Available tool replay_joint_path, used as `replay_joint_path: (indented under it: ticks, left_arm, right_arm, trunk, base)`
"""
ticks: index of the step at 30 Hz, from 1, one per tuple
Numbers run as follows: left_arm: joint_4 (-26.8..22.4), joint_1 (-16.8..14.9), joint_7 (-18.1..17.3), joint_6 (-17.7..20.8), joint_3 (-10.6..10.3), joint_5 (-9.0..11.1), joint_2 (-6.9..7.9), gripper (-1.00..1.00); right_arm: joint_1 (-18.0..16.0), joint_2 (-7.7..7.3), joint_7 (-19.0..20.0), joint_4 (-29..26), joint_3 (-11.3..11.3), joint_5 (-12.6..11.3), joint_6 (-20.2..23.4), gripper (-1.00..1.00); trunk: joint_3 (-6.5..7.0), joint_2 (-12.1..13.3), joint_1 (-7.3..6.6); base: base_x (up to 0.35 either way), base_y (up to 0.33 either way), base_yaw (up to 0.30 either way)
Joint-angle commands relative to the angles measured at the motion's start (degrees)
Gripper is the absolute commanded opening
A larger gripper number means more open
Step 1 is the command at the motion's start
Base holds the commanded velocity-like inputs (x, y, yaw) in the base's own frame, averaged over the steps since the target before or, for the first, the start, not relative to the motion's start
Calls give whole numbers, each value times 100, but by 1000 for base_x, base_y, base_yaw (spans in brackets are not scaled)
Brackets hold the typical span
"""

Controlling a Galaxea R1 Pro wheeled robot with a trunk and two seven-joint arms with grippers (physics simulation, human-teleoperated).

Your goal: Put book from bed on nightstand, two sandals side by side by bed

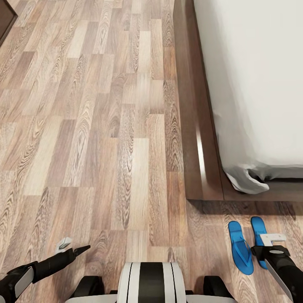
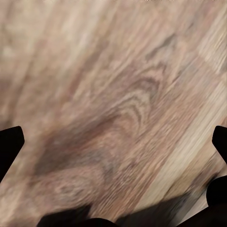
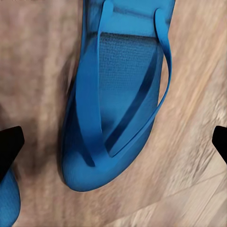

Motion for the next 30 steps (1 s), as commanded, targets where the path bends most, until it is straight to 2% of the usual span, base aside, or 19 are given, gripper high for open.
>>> replay_joint_path:
  ticks: [1,19,30]
  left_arm:
    - [-1,-1,-13,59,-1,32,1,100]
    - [-4,-2,-16,66,-1,32,1,100]
    - [-5,-1,-13,68,-3,32,1,100]
  right_arm:
    - [-2,-9,-55,-8,38,-60,23,100]
    - [-2,-9,-57,-8,38,-60,23,100]
    - [-2,-9,-59,-8,38,-60,28,100]
  trunk:
    - [-3,-1,-1]
    - [-3,-1,-1]
    - [241,13,-29]
  base:
    - [0,0,0]
    - [0,0,0]
    - [0,0,0]
